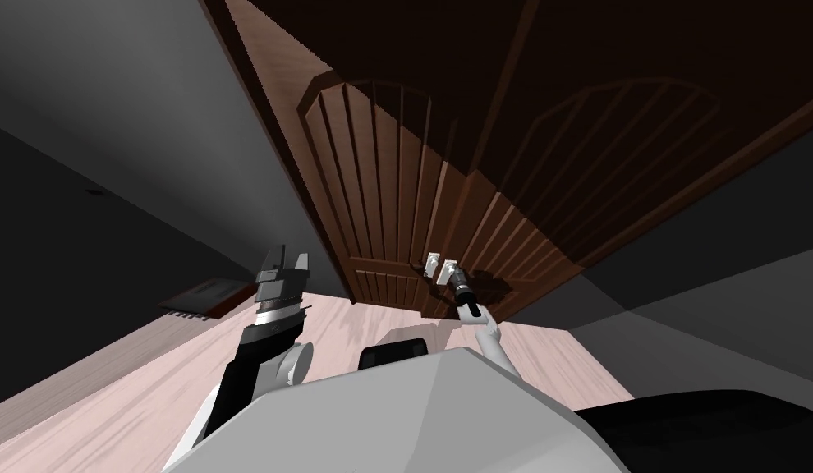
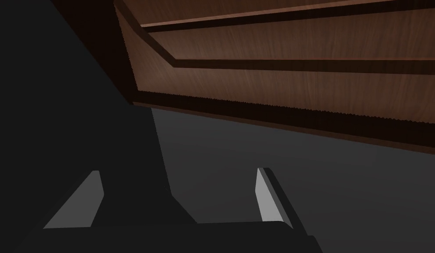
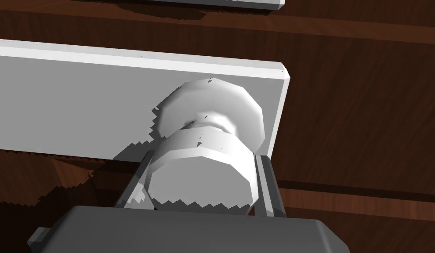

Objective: Pull the door open

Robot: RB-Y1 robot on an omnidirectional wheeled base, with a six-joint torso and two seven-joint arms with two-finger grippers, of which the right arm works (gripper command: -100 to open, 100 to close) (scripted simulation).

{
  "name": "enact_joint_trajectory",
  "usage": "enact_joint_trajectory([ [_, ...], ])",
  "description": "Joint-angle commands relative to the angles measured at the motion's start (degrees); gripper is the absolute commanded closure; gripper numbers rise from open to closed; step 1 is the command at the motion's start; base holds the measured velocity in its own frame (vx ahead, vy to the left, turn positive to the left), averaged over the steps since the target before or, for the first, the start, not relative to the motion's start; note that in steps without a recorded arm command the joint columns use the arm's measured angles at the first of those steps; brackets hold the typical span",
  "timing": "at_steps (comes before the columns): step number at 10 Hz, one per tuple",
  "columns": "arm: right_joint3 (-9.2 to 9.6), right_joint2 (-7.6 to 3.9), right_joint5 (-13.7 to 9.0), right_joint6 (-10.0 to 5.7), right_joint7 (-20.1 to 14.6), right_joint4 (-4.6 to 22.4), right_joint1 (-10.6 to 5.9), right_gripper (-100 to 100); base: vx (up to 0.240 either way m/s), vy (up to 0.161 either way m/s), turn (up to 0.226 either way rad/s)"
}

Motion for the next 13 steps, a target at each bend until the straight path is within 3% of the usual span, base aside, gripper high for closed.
enact_joint_trajectory([
  [1,-1.03,-0.96,-0.24,0.43,-0.34,0.43,1.42,100,-0.181,-0.063,-0.128],
  [3,-1.21,-1.59,-0.31,0.45,-0.69,0.59,2.07,100,-0.213,-0.051,-0.075],
  [4,-0.35,-1.32,-0.08,-0.12,-0.97,0.64,1.57,-100,-0.201,-0.007,0.081],
  [10,3.7,-1.45,0.72,-0.12,-3.56,-2.85,2.03,-100,-0.18,0.056,0.083],
  [13,1.67,-1.84,0.31,-0.1,-2.73,-1.01,2.41,-100,0.047,-0.093,-0.083],
])
